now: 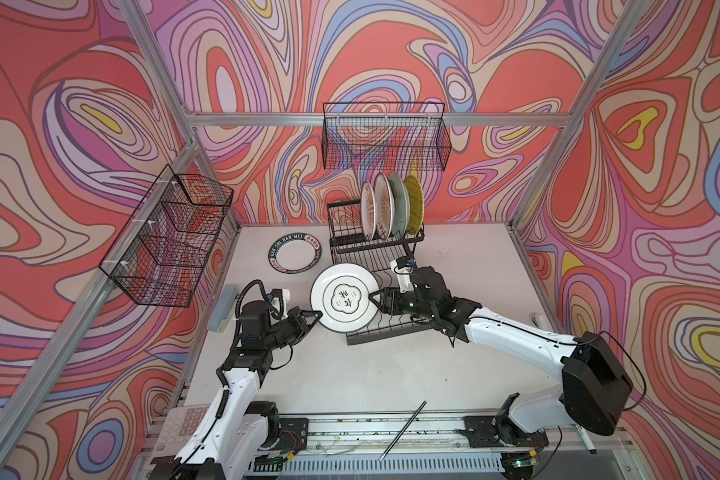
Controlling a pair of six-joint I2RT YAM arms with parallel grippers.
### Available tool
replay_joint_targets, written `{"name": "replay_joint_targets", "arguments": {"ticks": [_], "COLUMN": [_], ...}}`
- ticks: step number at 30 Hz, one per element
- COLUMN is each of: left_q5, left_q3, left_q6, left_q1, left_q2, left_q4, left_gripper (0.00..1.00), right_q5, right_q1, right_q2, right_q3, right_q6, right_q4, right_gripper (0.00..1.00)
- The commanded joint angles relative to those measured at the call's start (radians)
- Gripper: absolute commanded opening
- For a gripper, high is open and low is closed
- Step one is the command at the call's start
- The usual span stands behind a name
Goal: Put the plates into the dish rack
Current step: 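Grasp the plate's edge with the right gripper beside the left gripper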
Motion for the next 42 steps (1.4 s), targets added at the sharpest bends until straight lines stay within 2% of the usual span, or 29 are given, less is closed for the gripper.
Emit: {"name": "replay_joint_targets", "arguments": {"ticks": [1,8,25,38,41,42], "left_q5": [0.035,0.043,0.028,0.002,-0.004,-0.007], "left_q3": [-0.004,0.029,0.050,0.060,0.068,0.070], "left_q6": [-0.010,0.022,0.056,0.063,0.068,0.068], "left_q1": [-0.014,-0.046,-0.091,-0.098,-0.098,-0.098], "left_q2": [-0.005,0.023,0.051,0.041,0.044,0.045], "left_q4": [0.086,0.055,0.030,0.000,-0.013,-0.017], "left_gripper": [0.00,0.00,0.00,0.00,0.00,0.04], "right_q5": [-0.046,-0.064,-0.096,-0.108,-0.110,-0.108], "right_q1": [-0.004,-0.005,-0.016,-0.018,-0.018,-0.018], "right_q2": [0.018,0.027,0.034,0.035,0.033,0.031], "right_q3": [0.009,0.012,0.005,0.005,0.004,0.003], "right_q6": [0.013,0.019,0.029,0.026,0.024,0.024], "right_q4": [0.038,0.054,0.080,0.076,0.074,0.074], "right_gripper": [0.58,0.52,0.27,0.00,0.00,0.00]}}
